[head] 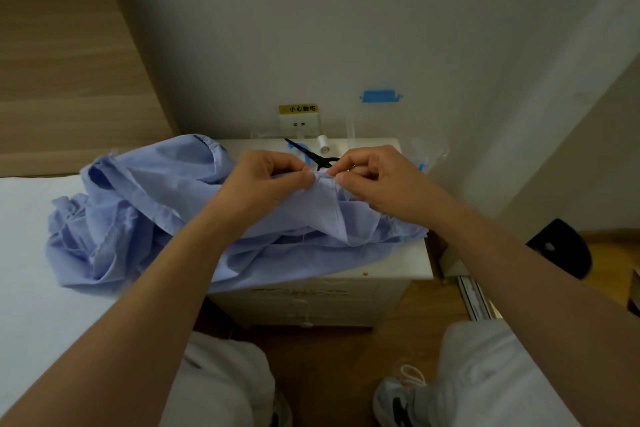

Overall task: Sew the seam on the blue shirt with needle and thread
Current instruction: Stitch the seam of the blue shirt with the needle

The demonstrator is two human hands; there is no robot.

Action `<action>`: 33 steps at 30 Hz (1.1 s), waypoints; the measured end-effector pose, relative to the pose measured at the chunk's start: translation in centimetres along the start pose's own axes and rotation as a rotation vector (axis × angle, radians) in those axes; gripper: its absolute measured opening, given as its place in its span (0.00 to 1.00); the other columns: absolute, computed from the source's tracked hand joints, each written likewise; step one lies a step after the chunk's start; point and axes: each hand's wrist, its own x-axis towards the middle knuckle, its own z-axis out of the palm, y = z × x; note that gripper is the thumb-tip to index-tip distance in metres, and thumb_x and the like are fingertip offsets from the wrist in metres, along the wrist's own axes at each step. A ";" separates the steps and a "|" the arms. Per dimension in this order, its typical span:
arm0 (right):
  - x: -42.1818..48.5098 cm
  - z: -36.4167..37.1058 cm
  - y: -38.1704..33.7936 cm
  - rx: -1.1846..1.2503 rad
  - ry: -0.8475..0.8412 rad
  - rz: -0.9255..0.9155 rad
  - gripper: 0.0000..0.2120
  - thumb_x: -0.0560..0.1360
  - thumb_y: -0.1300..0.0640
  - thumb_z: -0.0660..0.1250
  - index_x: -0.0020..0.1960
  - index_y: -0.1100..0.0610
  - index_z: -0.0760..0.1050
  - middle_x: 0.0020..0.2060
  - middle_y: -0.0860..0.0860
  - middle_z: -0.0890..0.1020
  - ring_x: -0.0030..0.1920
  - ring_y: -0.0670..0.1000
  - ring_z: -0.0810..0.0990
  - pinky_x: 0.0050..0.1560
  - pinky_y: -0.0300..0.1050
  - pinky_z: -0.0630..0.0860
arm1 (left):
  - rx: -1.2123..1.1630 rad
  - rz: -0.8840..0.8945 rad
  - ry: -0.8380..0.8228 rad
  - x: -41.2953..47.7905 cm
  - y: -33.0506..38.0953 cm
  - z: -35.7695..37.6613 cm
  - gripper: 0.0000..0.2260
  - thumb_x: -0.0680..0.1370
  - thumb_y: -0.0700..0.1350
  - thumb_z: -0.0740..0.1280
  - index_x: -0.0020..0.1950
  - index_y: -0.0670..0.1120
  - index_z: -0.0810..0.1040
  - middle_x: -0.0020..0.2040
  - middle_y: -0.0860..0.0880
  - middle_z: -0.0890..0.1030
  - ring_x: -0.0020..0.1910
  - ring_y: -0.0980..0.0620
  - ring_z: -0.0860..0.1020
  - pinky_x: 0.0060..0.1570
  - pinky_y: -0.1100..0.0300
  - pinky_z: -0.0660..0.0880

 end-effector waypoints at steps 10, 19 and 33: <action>-0.1 -0.5 0.2 0.149 -0.093 0.048 0.09 0.80 0.62 0.62 0.56 0.61 0.79 0.24 0.52 0.67 0.23 0.44 0.64 0.26 0.37 0.65 | -0.226 -0.056 -0.165 -0.1 0.2 -0.6 0.06 0.78 0.42 0.64 0.46 0.42 0.81 0.39 0.51 0.81 0.38 0.59 0.77 0.39 0.71 0.74; -0.2 -0.6 0.3 0.148 -0.130 0.024 0.09 0.80 0.60 0.62 0.57 0.58 0.79 0.28 0.58 0.69 0.26 0.49 0.64 0.28 0.41 0.65 | -0.291 -0.055 -0.215 0.0 0.1 -0.7 0.07 0.78 0.41 0.64 0.49 0.41 0.80 0.40 0.53 0.82 0.39 0.59 0.79 0.41 0.69 0.75; -0.3 -0.2 0.1 0.160 -0.109 0.022 0.07 0.81 0.60 0.61 0.51 0.58 0.78 0.24 0.51 0.69 0.24 0.45 0.66 0.27 0.35 0.68 | -0.350 -0.100 -0.205 0.0 0.2 -0.4 0.06 0.75 0.43 0.65 0.44 0.43 0.80 0.37 0.53 0.83 0.37 0.60 0.80 0.38 0.70 0.75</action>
